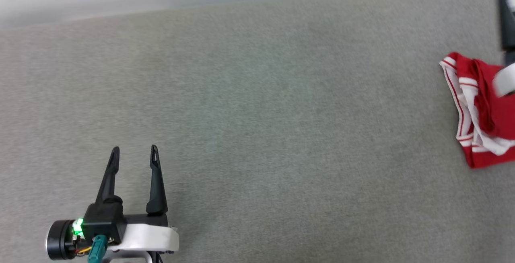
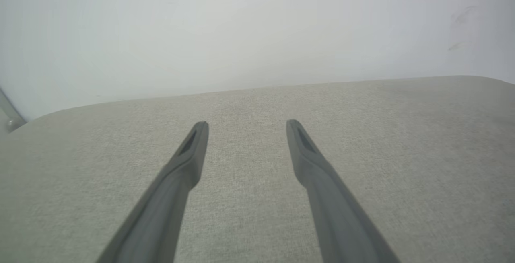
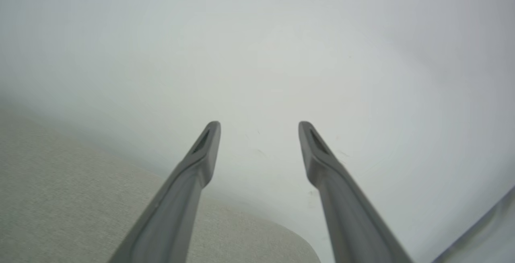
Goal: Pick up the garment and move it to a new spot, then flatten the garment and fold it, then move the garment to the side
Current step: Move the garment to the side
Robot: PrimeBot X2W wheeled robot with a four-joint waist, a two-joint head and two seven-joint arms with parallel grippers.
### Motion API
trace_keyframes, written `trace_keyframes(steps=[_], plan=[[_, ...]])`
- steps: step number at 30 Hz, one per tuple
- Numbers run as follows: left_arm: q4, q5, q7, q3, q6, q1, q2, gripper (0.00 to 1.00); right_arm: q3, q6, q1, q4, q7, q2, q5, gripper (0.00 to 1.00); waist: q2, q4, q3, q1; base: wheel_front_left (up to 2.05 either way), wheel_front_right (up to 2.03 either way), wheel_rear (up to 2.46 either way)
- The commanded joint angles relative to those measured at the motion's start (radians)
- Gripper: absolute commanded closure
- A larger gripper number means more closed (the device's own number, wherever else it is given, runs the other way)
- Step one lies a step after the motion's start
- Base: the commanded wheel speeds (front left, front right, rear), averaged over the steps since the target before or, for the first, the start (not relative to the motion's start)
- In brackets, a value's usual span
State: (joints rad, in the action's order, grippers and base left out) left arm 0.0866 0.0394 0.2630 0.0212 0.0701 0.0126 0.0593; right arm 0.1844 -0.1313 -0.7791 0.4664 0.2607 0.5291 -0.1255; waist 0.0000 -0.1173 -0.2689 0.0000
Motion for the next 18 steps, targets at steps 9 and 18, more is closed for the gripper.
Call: trace_keyframes(steps=[9, 18], plan=[[-0.022, 0.006, 0.002, 0.015, 0.003, 0.063, -0.007, 0.00, -0.066, 0.001, 0.361, -0.341, 0.004, -0.190, 0.048, 0.00, 0.0000, 0.116, 0.132, 0.0000, 0.00, 0.00, 0.00], [-0.044, 0.001, 0.002, 0.017, -0.007, 0.115, -0.008, 0.00, -0.150, 0.001, 0.646, -0.431, 0.004, -0.299, 0.016, 0.00, 0.0000, 0.150, 0.197, 0.0000, 0.00, 0.00, 0.00]])
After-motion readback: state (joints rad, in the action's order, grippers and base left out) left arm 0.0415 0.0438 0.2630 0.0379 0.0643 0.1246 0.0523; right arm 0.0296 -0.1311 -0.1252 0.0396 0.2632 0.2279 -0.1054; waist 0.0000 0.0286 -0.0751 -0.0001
